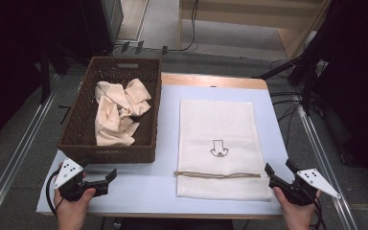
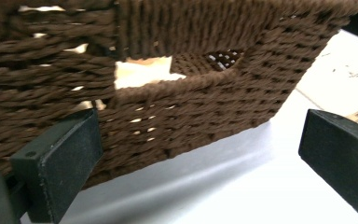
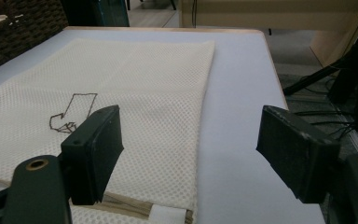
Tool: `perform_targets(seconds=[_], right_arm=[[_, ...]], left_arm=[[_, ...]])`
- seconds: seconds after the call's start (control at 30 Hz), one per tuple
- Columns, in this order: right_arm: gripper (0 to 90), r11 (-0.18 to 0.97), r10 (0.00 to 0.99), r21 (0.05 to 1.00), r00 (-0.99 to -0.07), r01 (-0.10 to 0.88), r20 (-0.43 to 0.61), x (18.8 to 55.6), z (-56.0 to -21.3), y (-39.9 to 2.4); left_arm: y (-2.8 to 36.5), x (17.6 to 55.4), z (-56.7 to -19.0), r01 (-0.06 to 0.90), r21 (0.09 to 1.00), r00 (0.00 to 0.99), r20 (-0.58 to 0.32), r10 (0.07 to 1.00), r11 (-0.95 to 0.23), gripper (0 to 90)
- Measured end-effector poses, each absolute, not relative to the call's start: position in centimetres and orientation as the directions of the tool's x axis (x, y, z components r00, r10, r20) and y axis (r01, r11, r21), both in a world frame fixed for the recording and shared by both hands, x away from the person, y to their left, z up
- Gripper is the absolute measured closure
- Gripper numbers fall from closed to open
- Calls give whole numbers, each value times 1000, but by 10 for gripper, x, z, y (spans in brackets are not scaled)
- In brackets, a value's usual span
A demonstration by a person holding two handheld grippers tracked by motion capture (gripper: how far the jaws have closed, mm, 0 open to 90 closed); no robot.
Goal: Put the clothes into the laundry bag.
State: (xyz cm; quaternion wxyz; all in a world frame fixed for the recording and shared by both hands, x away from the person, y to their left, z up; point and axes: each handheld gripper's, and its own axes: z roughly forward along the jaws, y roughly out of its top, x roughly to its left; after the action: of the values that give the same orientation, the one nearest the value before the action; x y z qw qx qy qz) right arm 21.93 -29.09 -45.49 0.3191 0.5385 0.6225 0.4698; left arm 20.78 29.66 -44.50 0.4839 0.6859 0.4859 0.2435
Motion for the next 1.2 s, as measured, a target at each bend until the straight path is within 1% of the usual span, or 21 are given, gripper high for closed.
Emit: perform_targets(seconds=[0.03,0.07,0.13,0.17,0.23,0.27,0.3,0.37,0.4,0.47,0.5,0.53,0.6,0.67,0.7,0.83,0.9,1.0,1.07,1.1,1.2], right_arm=[[228,-25,968,928,-223,371,115,219,-455,-290],[228,-25,968,928,-223,371,115,219,-455,-290],[243,-24,958,926,-257,377,129,219,-455,-288],[243,-24,958,926,-257,377,129,219,-455,-288],[276,-22,947,925,-289,379,140,219,-455,-286],[296,-19,943,924,-300,382,143,219,-455,-284],[318,-11,941,926,-309,378,137,219,-455,-282],[376,0,935,928,-329,372,132,220,-455,-277],[446,7,928,927,-348,374,133,222,-455,-270],[526,28,920,920,-370,391,129,224,-455,-263],[526,28,920,920,-370,391,129,224,-455,-263],[545,34,916,913,-379,406,134,226,-455,-260],[602,23,898,901,-405,433,172,228,-454,-254],[684,34,887,894,-425,447,179,234,-449,-241],[684,34,887,894,-425,447,179,234,-449,-241],[750,77,875,872,-451,483,173,245,-440,-219],[793,90,852,869,-490,486,186,249,-442,-206],[799,106,825,857,-526,504,208,249,-449,-200],[800,166,808,841,-560,515,184,249,-456,-195],[801,166,798,839,-570,519,195,249,-458,-195],[780,180,788,824,-581,537,206,249,-463,-195]], left_arm=[[295,207,-444,429,902,402,-141,904,-50,106],[292,207,-444,426,904,391,-139,910,-45,106],[285,207,-444,427,902,394,-124,911,-62,228],[281,207,-444,427,902,400,-123,908,-66,228],[272,207,-445,432,899,405,-120,907,-74,387],[268,207,-446,439,895,412,-122,903,-80,447],[263,207,-447,447,890,430,-131,893,-85,524],[253,208,-449,457,884,477,-152,866,-96,641],[246,208,-449,455,882,504,-146,851,-119,749],[231,210,-451,450,879,556,-136,820,-160,826],[224,211,-451,452,875,577,-139,805,-172,826],[217,211,-451,446,874,600,-132,789,-193,859],[203,212,-450,442,870,638,-135,758,-217,900],[191,215,-449,440,867,668,-143,731,-233,900],[185,217,-449,438,867,680,-148,718,-237,900],[156,224,-448,440,855,725,-158,671,-274,900],[140,229,-451,448,837,753,-165,637,-313,900],[121,233,-461,467,807,788,-194,585,-361,900],[111,232,-467,441,800,808,-157,567,-408,900],[108,232,-470,442,791,815,-158,557,-422,900],[106,234,-473,461,782,806,-172,567,-419,900]])
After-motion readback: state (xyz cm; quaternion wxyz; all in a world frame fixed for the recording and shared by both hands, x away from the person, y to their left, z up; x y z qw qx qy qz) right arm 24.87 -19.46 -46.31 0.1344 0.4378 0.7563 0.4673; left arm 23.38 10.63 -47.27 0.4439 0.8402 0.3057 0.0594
